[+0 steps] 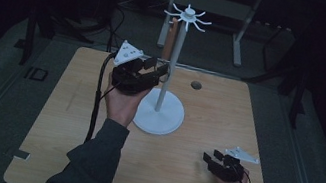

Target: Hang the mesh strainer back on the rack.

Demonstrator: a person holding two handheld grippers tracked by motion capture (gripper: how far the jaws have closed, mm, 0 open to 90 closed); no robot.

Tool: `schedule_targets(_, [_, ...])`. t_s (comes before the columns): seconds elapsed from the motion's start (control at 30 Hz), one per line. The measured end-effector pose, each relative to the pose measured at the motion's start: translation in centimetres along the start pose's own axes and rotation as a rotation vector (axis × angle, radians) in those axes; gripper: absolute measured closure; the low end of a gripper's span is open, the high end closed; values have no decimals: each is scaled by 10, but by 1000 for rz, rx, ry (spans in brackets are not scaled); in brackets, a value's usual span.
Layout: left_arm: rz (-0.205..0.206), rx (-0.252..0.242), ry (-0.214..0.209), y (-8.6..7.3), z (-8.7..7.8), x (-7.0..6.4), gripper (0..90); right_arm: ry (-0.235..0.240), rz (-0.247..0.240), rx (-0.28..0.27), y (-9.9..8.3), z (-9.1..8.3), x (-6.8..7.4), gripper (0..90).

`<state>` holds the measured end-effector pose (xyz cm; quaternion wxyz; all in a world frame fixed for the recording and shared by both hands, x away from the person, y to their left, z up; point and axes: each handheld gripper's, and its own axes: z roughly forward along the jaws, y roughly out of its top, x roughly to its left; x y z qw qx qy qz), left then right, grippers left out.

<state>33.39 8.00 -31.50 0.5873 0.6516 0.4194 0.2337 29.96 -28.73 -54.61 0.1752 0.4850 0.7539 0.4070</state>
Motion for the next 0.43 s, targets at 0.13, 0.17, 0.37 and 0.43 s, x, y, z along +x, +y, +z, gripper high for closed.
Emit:
schedule_targets(0.13, [4, 11, -15, -2, 0, -1, 548, 0, 1, 0, 0, 0, 0, 489])
schedule_targets(0.17, [3, 14, -21, -3, 1, -1, 547, 0, 1, 0, 0, 0, 0, 489])
schedule_targets(0.37, [-1, 43, -34, -8, 2, 0, 540, -4, 2, 0, 0, 0, -1, 483])
schedule_targets(0.43, [3, 51, -37, -10, 2, 1, 538, -10, 3, 0, -1, 0, -1, 478])
